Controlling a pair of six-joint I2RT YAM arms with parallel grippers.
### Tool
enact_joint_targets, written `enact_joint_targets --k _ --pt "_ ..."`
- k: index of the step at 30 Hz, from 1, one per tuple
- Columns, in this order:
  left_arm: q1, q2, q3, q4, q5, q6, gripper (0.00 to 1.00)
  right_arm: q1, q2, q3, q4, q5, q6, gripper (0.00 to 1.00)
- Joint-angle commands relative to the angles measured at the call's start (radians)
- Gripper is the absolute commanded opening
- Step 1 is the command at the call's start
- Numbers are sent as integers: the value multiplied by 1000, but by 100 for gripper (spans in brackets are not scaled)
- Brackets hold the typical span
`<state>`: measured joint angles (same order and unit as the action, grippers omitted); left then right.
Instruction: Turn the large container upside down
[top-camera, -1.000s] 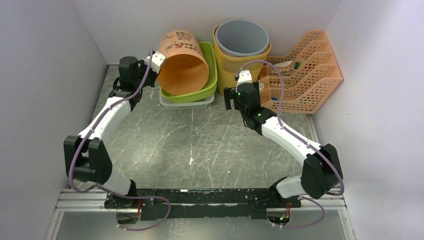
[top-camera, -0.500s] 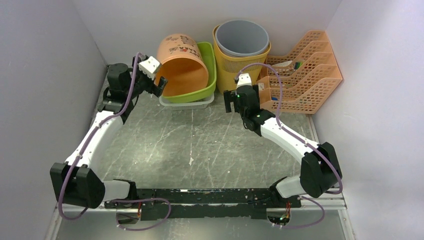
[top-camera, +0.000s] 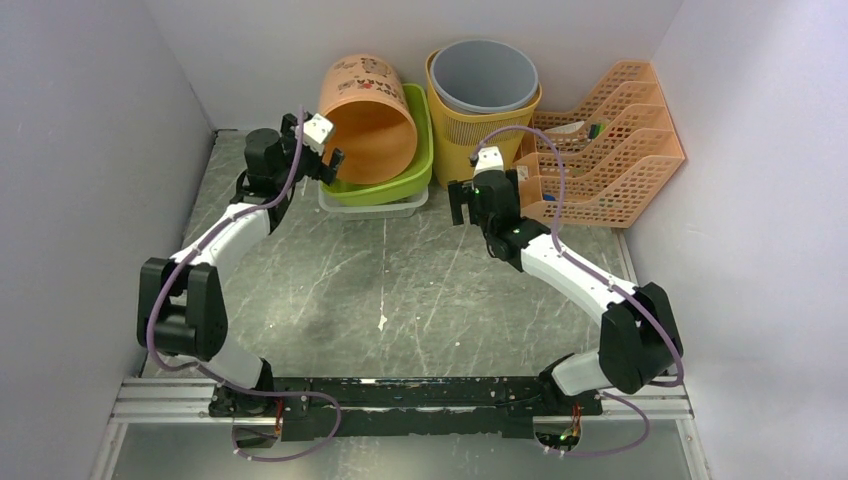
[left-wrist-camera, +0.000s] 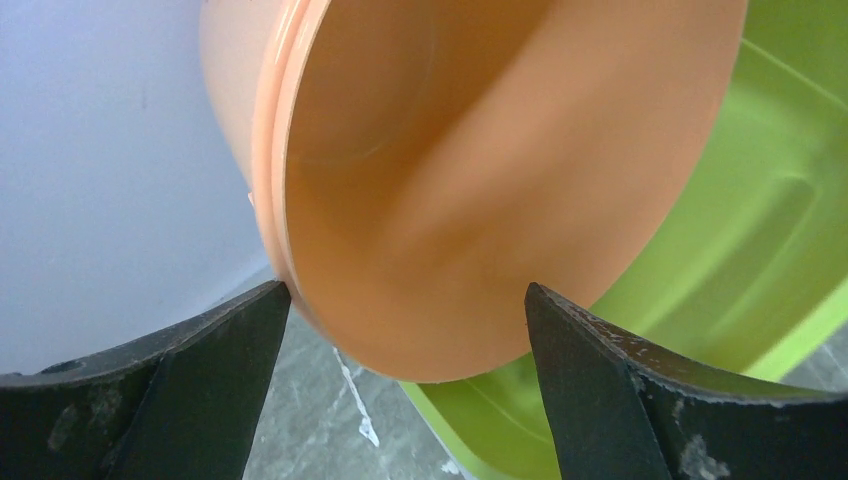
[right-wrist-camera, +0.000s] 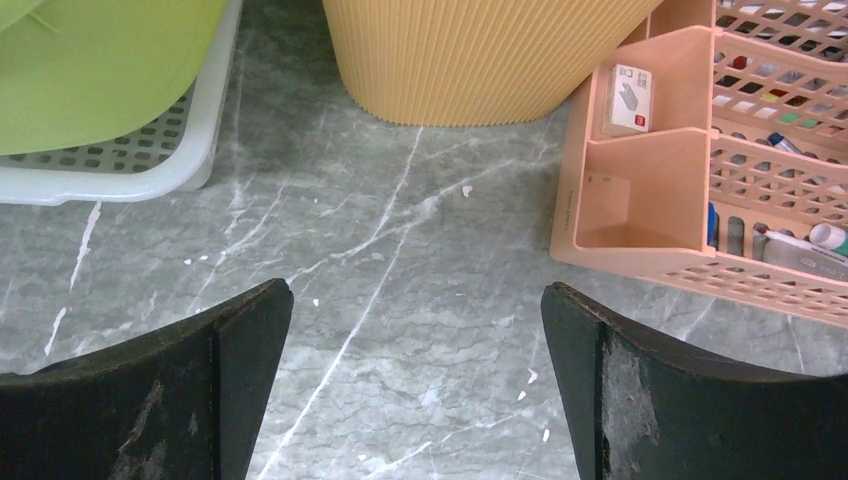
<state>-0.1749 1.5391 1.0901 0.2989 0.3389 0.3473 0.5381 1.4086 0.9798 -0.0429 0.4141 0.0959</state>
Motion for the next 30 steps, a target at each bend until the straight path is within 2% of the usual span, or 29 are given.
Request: enact_joint_targets --k 1,6,10,15,18,23,27,30 --pt "-9 44 8 145 12 -1 100 -10 26 13 16 4 -10 98" --pt "-6 -10 -118 271 90 60 100 -12 30 9 20 23 -12 98" --pt "-2 -105 -117 142 136 47 99 -13 41 9 24 15 -3 98" --pt "-2 -258 -175 120 150 34 99 -15 48 5 34 6 4 98" --pt "-1 -295 -182 86 127 59 99 -18 44 -2 38 2 4 98" --pt "0 -241 -165 128 108 71 99 -21 42 -1 34 -6 8 98" --pt "0 -114 -87 194 136 52 99 -23 34 7 27 -1 5 98" --pt "0 -2 -19 277 96 34 99 -24 30 13 19 0 3 98"
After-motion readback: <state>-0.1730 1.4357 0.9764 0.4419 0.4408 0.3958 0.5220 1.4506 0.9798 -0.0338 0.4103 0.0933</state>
